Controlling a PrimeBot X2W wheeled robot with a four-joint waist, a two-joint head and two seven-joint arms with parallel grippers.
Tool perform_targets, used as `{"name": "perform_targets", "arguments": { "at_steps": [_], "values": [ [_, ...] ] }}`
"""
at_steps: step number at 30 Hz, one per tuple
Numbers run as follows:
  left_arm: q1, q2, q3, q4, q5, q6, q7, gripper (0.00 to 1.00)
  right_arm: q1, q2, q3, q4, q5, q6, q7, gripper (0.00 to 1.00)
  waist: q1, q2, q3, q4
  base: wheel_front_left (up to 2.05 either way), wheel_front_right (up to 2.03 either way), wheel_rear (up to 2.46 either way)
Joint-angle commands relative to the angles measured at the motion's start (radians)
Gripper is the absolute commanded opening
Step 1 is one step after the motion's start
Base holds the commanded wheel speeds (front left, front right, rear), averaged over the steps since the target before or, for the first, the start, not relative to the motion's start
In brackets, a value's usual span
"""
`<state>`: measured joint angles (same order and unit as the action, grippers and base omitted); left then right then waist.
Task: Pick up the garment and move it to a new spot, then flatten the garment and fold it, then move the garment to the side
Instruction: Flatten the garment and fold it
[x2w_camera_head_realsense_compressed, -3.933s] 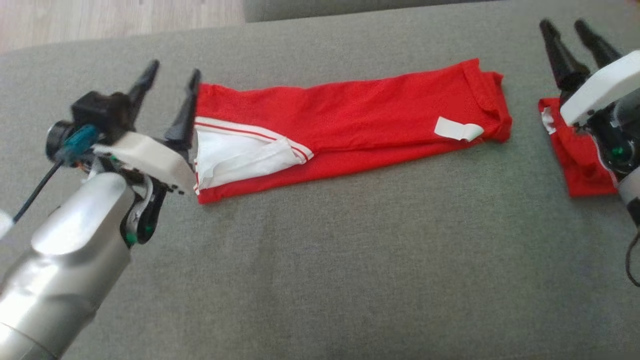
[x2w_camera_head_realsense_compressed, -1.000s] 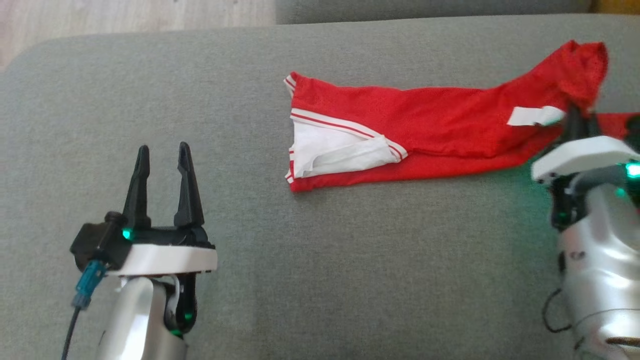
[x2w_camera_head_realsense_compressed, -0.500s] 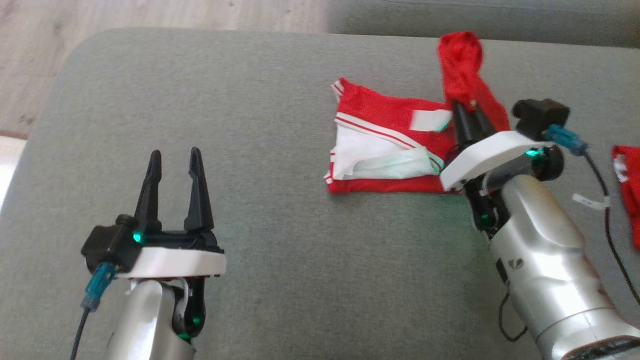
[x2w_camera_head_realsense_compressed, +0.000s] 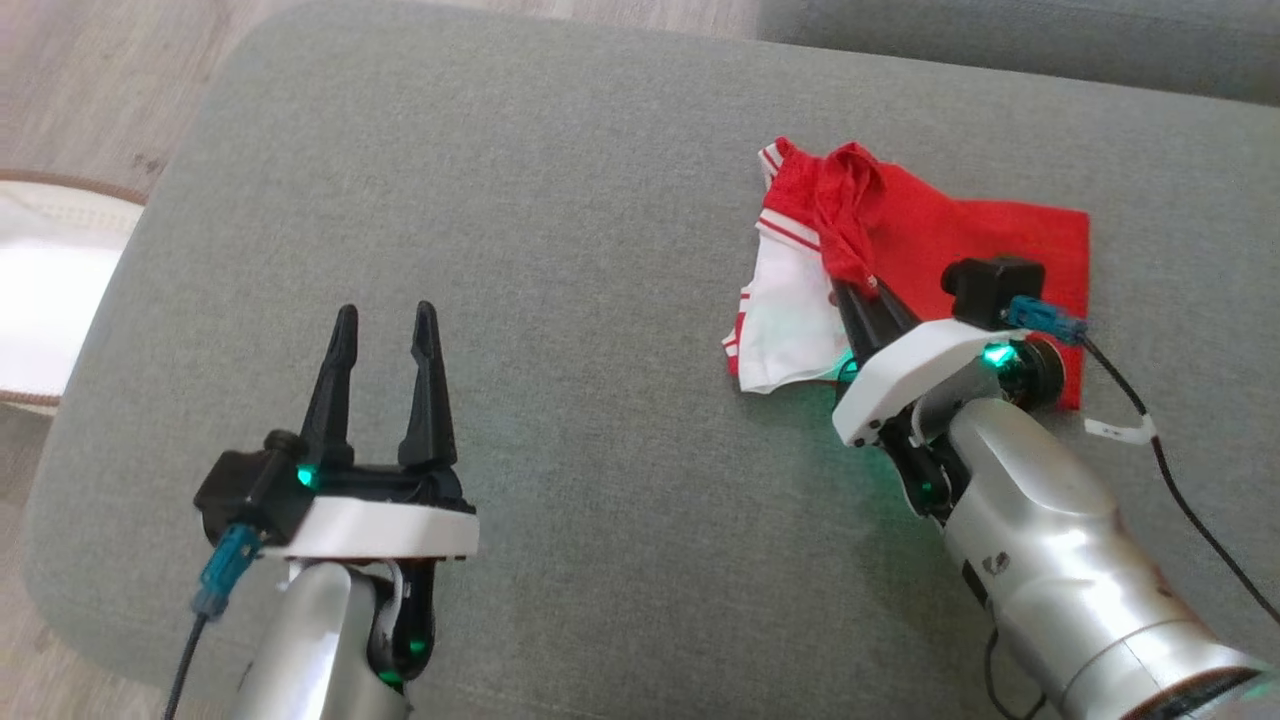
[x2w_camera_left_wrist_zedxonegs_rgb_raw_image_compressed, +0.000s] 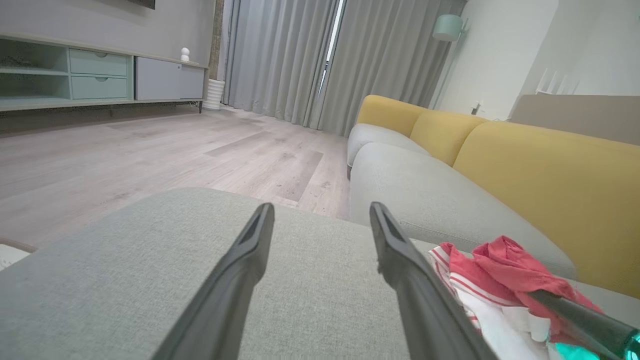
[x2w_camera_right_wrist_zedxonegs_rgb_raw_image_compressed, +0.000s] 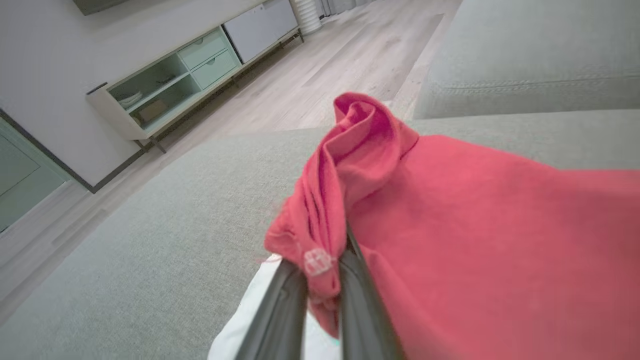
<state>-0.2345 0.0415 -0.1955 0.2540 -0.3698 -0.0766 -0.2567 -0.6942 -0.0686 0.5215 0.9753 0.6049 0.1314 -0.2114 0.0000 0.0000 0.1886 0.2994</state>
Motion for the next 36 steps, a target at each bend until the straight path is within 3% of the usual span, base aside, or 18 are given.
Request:
{"name": "perform_targets", "arguments": {
  "at_steps": [1, 4, 5, 14, 21, 27, 32, 36],
  "values": [
    [-0.027, 0.009, 0.021, -0.030, -0.005, 0.010, -0.005, 1.00, -0.047, 0.018, 0.031, -0.017, 0.018, -0.001, -0.015, 0.00, 0.0000, 0.0000, 0.007, 0.006, 0.00, 0.00, 0.00],
    [-0.028, 0.009, 0.013, -0.027, -0.011, 0.014, -0.005, 1.00, -0.054, 0.018, 0.081, -0.009, 0.048, -0.001, -0.018, 0.04, 0.0000, 0.0000, 0.011, 0.009, 0.00, 0.00, 0.00],
    [-0.029, 0.009, 0.011, -0.026, -0.012, 0.015, -0.005, 1.00, -0.052, 0.018, 0.104, -0.015, 0.062, -0.001, -0.014, 1.00, 0.0000, 0.0000, 0.012, 0.009, 0.00, 0.00, 0.00],
    [-0.034, 0.009, 0.025, -0.021, -0.005, 0.014, -0.005, 1.00, -0.059, 0.018, 0.277, -0.101, 0.167, -0.001, 0.005, 1.00, 0.0000, 0.0000, -0.007, -0.033, 0.00, 0.00, 0.00],
    [-0.030, 0.009, 0.051, -0.040, 0.011, 0.004, -0.005, 1.00, -0.102, 0.018, 0.267, -0.077, 0.153, -0.001, -0.035, 1.00, 0.0000, 0.0000, -0.034, -0.117, 0.00, 0.00, 0.00],
    [-0.035, 0.009, 0.063, -0.063, 0.021, -0.001, -0.005, 1.00, -0.124, -0.026, 0.145, -0.008, 0.030, -0.001, -0.049, 1.00, 0.0000, 0.0000, -0.045, -0.186, 0.00, 0.00, 0.00],
    [-0.039, 0.009, 0.067, -0.082, 0.029, -0.008, -0.005, 1.00, -0.060, -0.099, -0.052, -0.122, -0.131, -0.001, -0.050, 1.00, 0.0000, 0.0000, -0.049, -0.235, 0.00, 0.00, 0.00],
    [-0.035, 0.009, 0.074, -0.094, 0.037, -0.011, -0.005, 1.00, 0.057, -0.098, -0.239, -0.271, -0.286, -0.001, -0.050, 1.00, 0.0000, 0.0000, -0.047, -0.272, 0.00, 0.00, 0.00]
  ]
}}
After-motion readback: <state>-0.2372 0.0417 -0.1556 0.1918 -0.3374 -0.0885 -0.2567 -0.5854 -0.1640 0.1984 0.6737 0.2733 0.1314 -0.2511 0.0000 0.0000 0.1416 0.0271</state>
